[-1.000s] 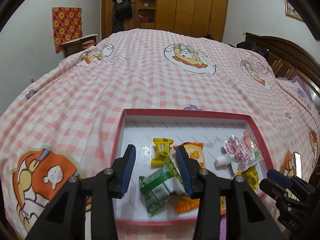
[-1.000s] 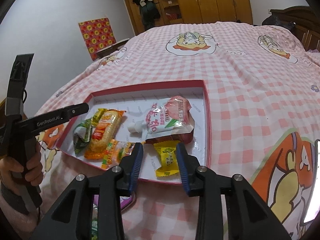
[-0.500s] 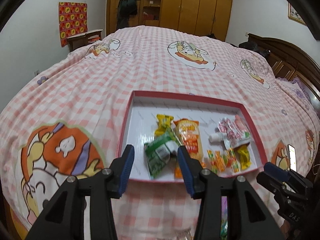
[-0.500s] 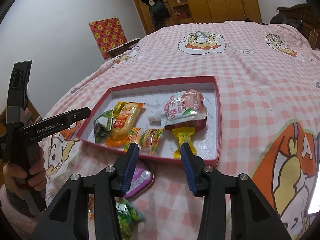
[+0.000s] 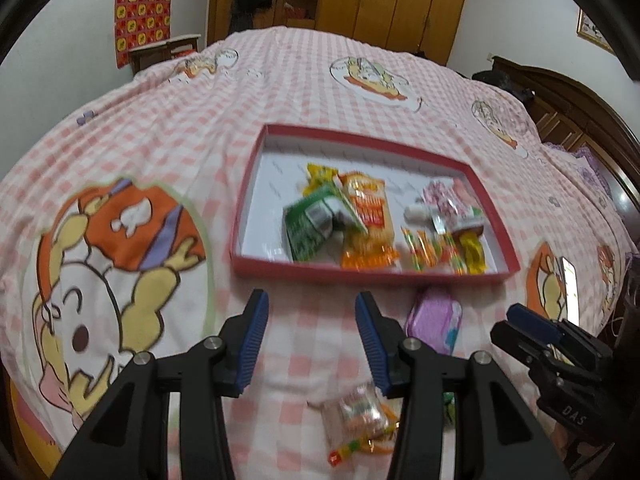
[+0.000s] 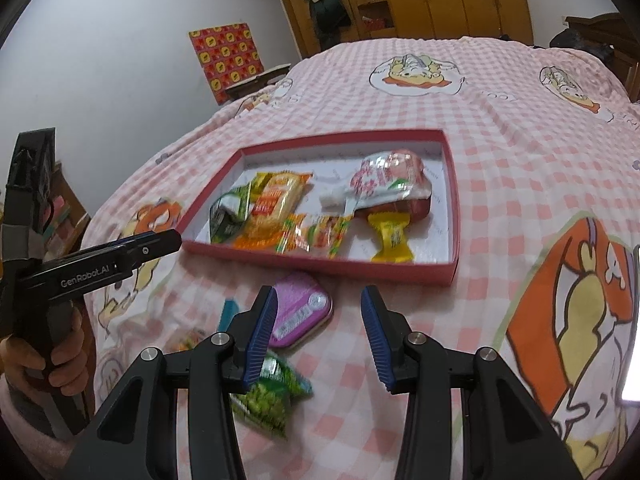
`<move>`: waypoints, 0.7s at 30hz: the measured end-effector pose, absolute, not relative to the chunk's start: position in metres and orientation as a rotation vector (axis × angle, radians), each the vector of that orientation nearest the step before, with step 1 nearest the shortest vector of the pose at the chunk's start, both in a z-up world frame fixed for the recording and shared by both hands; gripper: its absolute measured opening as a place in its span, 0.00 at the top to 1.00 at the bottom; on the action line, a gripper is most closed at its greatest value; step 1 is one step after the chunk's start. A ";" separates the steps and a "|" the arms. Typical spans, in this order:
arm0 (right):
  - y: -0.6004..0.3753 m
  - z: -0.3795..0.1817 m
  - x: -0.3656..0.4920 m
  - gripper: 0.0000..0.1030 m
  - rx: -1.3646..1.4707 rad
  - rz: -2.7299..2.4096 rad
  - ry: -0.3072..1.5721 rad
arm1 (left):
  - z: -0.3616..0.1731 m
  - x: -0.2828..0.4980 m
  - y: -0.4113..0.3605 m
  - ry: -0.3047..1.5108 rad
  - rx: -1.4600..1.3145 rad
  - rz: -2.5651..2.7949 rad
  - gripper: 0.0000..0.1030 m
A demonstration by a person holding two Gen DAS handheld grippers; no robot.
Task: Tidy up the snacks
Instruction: 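Move the left tool to the clear candy pack while the right tool approaches the green pea bag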
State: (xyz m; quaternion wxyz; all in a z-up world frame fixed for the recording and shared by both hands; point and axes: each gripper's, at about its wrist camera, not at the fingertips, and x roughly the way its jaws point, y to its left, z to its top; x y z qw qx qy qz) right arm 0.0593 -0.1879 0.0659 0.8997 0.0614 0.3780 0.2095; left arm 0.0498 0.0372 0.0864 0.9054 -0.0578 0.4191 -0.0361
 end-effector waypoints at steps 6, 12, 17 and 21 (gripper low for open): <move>-0.189 0.057 0.051 0.56 0.136 0.436 0.809 | 0.076 0.039 0.032 0.909 -0.125 -0.100 0.54; -0.188 0.055 0.042 0.56 0.138 0.442 0.822 | 0.070 0.032 0.029 0.948 -0.149 -0.139 0.54; -0.182 0.056 0.033 0.56 0.132 0.464 0.830 | 0.067 0.023 0.022 0.965 -0.138 -0.180 0.54; -0.174 0.056 0.028 0.55 0.114 0.483 0.833 | 0.060 0.020 0.016 0.985 -0.117 -0.184 0.54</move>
